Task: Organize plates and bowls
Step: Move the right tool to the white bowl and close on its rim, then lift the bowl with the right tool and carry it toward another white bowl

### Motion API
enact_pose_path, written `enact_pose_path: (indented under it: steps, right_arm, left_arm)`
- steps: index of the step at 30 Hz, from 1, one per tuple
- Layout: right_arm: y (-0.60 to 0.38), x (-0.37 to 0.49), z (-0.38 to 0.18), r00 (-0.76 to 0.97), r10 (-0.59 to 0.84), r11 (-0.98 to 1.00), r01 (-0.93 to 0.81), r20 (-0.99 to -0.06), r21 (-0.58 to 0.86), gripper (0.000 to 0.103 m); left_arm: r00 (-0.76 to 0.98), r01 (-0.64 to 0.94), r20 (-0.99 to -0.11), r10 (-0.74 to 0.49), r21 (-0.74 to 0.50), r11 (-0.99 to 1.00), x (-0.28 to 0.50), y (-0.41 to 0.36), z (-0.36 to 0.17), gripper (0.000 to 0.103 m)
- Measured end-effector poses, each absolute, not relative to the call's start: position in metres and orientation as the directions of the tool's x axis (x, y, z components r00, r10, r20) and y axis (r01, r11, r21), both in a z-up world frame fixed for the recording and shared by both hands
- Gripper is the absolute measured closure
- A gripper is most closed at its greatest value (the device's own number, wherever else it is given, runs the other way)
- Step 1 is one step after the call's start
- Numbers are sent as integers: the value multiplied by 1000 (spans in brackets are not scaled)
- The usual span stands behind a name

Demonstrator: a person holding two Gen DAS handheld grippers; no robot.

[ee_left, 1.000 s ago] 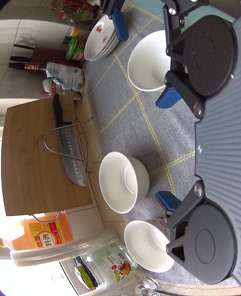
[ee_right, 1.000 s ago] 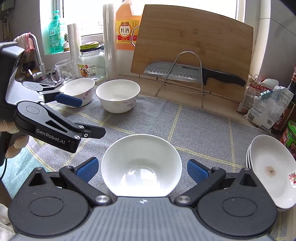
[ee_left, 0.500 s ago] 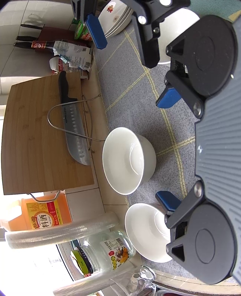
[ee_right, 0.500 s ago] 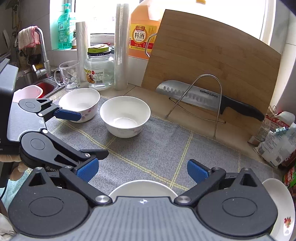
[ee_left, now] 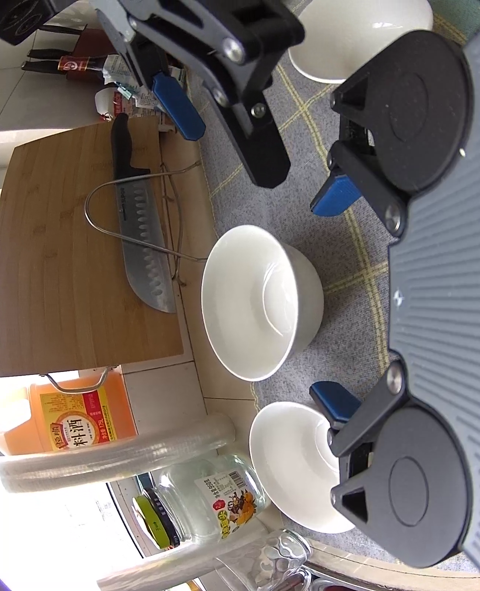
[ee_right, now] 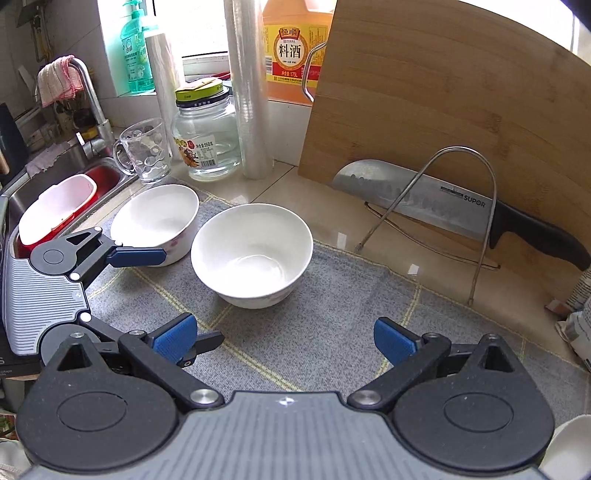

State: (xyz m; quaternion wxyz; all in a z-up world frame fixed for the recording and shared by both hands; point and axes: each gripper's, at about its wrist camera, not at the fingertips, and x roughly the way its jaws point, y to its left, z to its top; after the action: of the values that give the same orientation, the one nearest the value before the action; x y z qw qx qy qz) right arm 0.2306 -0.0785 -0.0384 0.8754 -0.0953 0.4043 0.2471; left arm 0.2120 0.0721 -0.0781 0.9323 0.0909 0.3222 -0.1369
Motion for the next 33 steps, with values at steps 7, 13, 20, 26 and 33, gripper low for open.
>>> enact_pose_path:
  steps: [7,13,20,26,33]
  right_arm:
    - [-70,260,-47,500,392,833,-550,-772,66,0]
    - [-58,277,-52,473,414,808,-584,-778,75,0]
    - [-49,297,-58,446,430,785,-614,-785,81,0]
    - [-44,313,-60,426,447,771,-629,-786,98,2]
    - [-38,327,-66,402,460,760,-640,-792,117,10]
  left_arm:
    - [752,318,-631,-192,93,944,222,67,-86,7]
    - [761,319,-622,-184,112,941,227,63,-89,7]
    - [775,311,-608,-171,131,941,231,60,-91,8]
    - [782,302,-599,-172,122,945,234,63,-91,9]
    - [793,297,-583,-176,118,948,233,63,-90,11]
